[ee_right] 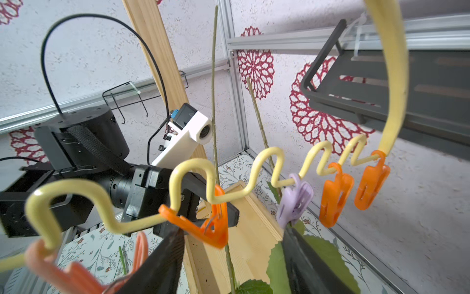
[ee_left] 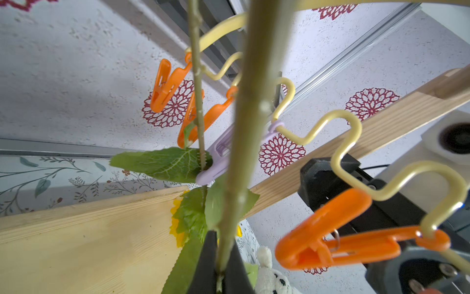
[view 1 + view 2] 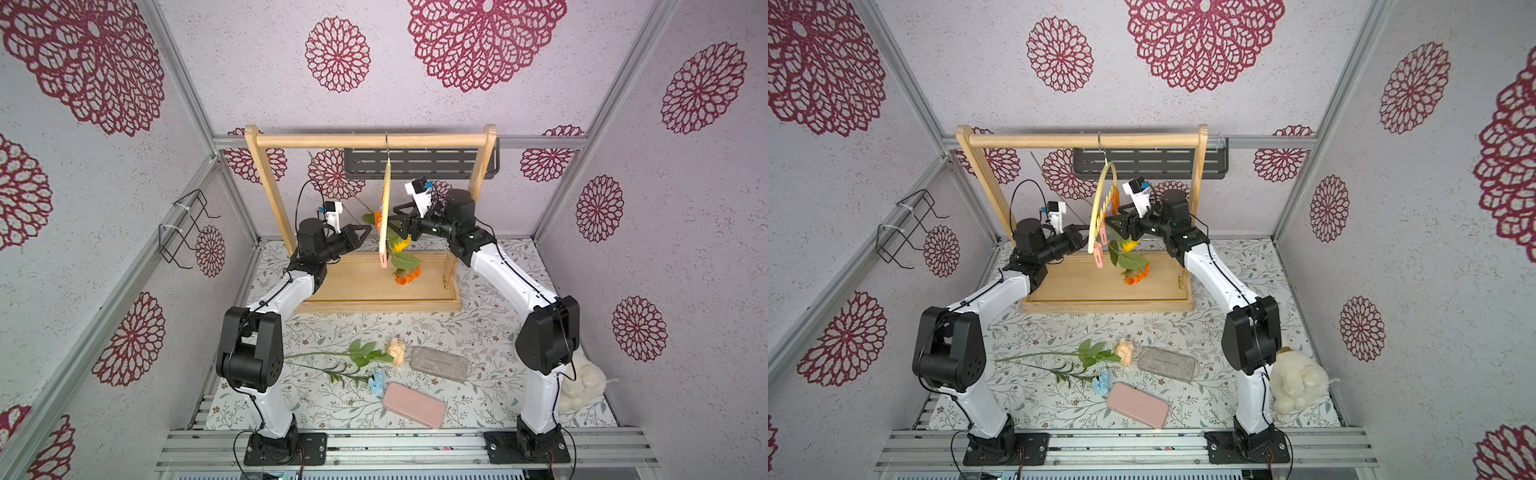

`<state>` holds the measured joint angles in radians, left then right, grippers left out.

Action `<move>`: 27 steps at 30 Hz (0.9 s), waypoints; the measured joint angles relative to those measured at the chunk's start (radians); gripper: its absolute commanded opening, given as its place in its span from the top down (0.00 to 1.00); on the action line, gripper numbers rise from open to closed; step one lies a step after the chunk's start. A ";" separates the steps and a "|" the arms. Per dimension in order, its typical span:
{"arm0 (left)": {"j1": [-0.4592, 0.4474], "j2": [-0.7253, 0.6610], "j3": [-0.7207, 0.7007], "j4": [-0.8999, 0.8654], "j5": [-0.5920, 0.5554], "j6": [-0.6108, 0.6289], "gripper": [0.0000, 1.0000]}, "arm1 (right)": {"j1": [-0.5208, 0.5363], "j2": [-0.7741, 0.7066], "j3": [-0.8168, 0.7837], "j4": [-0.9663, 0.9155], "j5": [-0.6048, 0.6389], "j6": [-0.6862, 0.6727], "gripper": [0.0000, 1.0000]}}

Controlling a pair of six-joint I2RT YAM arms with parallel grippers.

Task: Dry the flowers on a clothes hanger
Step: Open the clamp at the hanger.

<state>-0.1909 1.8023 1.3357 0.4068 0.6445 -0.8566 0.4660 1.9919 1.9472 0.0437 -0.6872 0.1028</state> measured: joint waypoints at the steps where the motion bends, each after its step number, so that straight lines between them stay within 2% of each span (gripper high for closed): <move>1: 0.000 0.000 0.003 0.002 0.006 -0.002 1.00 | 0.000 0.018 0.027 -0.017 -0.014 0.004 0.40; 9: 0.000 -0.001 0.005 0.000 0.055 -0.003 1.00 | -0.002 0.138 0.200 -0.136 -0.108 0.031 0.43; 18: 0.014 -0.005 0.043 -0.016 0.126 -0.008 1.00 | -0.002 0.148 0.215 -0.153 -0.179 0.056 0.44; 27: 0.041 -0.036 0.038 -0.035 0.132 -0.006 1.00 | -0.002 0.148 0.215 -0.151 -0.193 0.065 0.48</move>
<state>-0.1497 1.7664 1.3739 0.3717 0.7769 -0.8631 0.4641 2.1395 2.1624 -0.1070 -0.8799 0.1680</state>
